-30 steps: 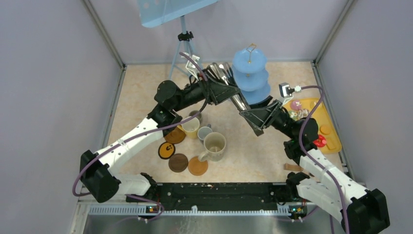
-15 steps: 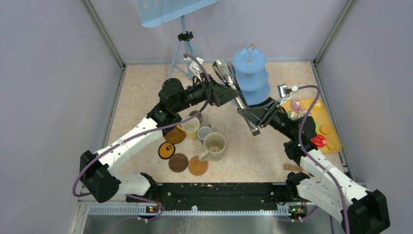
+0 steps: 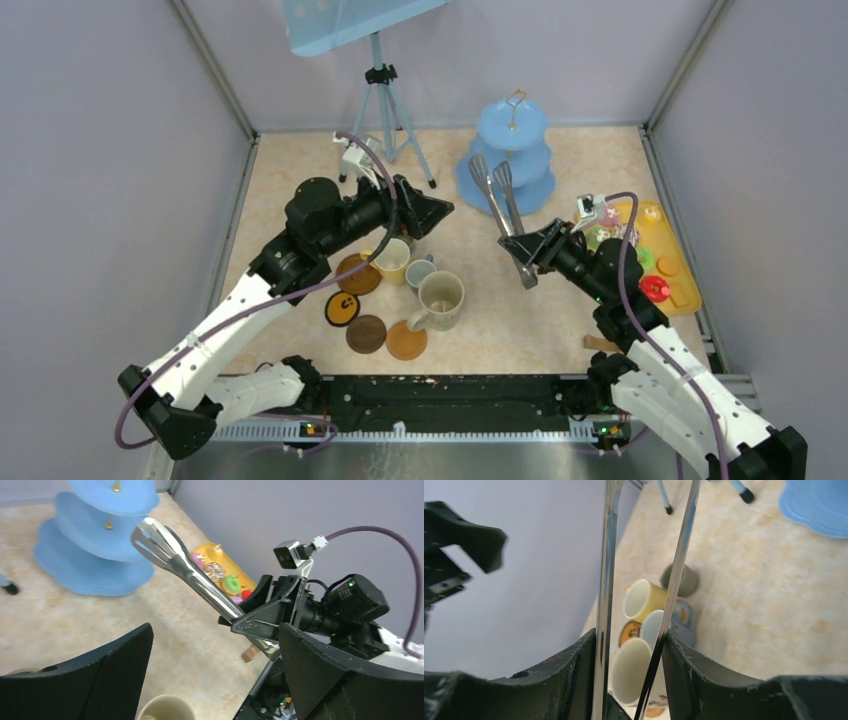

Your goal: Serve the afternoon tea

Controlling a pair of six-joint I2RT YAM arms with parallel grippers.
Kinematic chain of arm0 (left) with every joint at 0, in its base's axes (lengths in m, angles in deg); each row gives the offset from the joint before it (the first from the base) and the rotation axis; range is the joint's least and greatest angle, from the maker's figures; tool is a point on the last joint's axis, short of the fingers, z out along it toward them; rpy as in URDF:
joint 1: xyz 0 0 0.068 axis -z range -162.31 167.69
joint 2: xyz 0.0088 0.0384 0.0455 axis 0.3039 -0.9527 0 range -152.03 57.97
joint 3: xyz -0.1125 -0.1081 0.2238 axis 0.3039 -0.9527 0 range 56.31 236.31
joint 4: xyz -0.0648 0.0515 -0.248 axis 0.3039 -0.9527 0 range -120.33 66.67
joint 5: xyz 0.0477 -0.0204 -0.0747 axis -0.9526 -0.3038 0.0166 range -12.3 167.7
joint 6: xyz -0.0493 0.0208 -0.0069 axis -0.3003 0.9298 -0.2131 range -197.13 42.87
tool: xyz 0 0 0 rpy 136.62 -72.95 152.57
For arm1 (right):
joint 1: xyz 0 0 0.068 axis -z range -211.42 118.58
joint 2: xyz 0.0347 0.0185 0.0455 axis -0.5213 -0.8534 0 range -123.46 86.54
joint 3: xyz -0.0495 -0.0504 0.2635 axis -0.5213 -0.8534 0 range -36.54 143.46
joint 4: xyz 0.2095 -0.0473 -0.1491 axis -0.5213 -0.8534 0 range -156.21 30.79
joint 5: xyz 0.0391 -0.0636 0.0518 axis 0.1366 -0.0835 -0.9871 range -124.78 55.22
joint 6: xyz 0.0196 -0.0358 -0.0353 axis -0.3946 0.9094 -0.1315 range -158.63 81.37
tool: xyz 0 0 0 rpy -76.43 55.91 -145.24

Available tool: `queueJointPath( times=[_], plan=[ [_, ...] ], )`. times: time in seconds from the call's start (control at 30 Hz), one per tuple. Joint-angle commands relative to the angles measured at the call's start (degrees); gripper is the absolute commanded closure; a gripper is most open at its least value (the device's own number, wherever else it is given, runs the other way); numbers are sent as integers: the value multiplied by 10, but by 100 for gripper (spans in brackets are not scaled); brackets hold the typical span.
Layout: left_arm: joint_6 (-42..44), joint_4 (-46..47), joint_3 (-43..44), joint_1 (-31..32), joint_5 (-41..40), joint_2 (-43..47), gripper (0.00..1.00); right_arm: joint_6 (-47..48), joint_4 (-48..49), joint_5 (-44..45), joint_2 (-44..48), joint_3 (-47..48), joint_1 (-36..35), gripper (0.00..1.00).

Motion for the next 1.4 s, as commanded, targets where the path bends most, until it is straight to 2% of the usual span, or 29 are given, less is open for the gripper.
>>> queueJointPath(
  times=[0.0,0.2,0.37,0.47,0.6,0.77,0.97,1.1,1.23,1.37],
  plan=[
    [98,-89,43,-4,-61,9,1,74,-62,36,14,-25,-3,53],
    [82,-10,102,-4,9,-39,1,93,-61,53,-11,-71,-3,57],
    [98,19,150,-4,29,-101,1,108,-163,116,-25,-38,-4,57],
    [133,18,157,-4,18,-119,1,120,-250,176,-28,3,-3,57],
    [193,-12,142,-4,-38,-109,1,131,-353,261,-33,66,-3,57],
    [248,0,94,0,-94,-67,1,134,-432,293,-43,141,32,57],
    [268,11,66,15,-137,-50,1,145,-487,222,-85,214,159,57],
    [300,22,52,65,-191,-48,1,171,-521,152,-124,264,257,57],
    [333,35,34,105,-236,-41,1,190,-516,34,-182,286,378,57],
    [369,66,11,140,-277,-36,1,193,-518,-20,-219,301,437,57]
  ],
)
